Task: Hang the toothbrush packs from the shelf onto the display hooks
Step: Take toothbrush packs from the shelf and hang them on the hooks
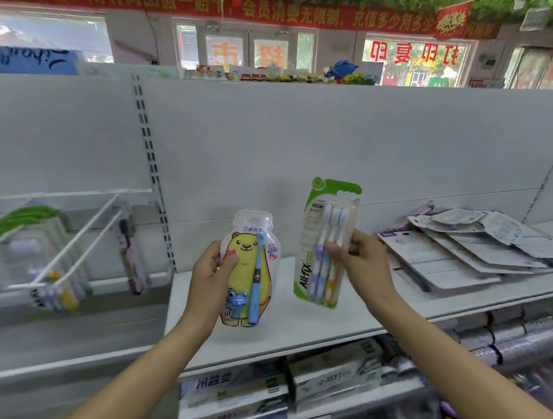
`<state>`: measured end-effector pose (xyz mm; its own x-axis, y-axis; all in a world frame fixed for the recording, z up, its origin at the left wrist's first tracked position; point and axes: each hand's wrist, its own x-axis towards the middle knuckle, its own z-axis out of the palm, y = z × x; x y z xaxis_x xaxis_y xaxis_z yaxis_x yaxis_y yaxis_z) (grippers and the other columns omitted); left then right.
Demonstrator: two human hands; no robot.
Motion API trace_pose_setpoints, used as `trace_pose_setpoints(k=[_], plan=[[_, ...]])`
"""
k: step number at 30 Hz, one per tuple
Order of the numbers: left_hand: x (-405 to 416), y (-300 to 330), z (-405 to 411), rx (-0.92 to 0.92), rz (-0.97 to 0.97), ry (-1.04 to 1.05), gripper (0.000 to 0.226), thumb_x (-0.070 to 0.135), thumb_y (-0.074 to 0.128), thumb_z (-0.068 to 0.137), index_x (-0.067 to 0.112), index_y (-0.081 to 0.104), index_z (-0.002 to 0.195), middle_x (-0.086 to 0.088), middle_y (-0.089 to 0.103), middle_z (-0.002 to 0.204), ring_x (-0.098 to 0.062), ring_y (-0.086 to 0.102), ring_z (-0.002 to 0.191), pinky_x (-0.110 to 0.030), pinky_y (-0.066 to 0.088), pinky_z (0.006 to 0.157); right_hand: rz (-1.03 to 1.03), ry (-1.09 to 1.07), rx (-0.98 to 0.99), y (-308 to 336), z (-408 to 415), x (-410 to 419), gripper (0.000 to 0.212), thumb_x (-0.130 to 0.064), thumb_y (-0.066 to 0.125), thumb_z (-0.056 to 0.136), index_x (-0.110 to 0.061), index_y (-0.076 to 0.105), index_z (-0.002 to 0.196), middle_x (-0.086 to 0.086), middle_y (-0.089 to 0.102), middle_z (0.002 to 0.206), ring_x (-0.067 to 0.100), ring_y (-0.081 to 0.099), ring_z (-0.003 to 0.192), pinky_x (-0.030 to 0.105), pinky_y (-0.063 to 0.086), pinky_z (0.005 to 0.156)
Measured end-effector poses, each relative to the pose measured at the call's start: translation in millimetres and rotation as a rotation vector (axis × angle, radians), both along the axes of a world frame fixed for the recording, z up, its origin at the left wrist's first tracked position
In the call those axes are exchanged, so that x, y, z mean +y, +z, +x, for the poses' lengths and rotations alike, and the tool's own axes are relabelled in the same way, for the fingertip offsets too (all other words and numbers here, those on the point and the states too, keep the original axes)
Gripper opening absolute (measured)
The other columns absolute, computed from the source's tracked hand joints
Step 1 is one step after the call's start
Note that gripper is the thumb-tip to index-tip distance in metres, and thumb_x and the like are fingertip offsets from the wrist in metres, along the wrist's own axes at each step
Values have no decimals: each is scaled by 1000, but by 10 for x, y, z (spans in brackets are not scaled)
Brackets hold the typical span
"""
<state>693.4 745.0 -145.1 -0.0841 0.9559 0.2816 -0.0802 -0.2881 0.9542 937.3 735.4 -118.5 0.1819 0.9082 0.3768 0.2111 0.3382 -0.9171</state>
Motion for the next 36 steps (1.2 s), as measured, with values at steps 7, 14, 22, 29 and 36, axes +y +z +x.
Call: trace_pose_setpoints(k=[7,14,22,29,36], plan=[[-334,-7,-731,-87,-5,91,14,9,58,96,17,68,102,5,78,89,-11,74,80,-22,58,65,-77,190,-7,-49,-711,-110,12,-11,69,90,-20,73,96,-1,78,91,13,74,86,25,59,77],[-791,-263,-1456,-46,-44,127,24,9,64,90,11,68,115,-9,76,105,-26,74,95,-30,61,76,-140,336,-51,-243,-1385,-241,10,-7,70,88,-15,75,92,2,78,88,14,73,82,25,57,74],[-1188,-410,-2431,-84,-76,136,45,42,81,71,15,73,106,-5,77,102,-24,74,93,-25,60,69,-203,430,-123,-533,-2329,-455,9,-10,71,89,-17,75,91,2,78,88,17,74,85,27,58,75],[-1344,-492,-3384,-60,-105,117,38,41,82,71,19,74,101,-3,78,99,-21,74,92,-24,60,70,-291,455,-127,-709,-3278,-640,12,-7,69,89,-8,75,100,4,78,94,19,75,89,29,59,80],[-1485,-571,-4193,-80,-104,148,37,46,82,70,22,78,97,-3,78,97,-22,75,88,-25,60,69,-260,461,-235,-711,-4173,-768,8,-12,70,90,-12,76,95,-3,78,85,12,74,83,31,59,78]])
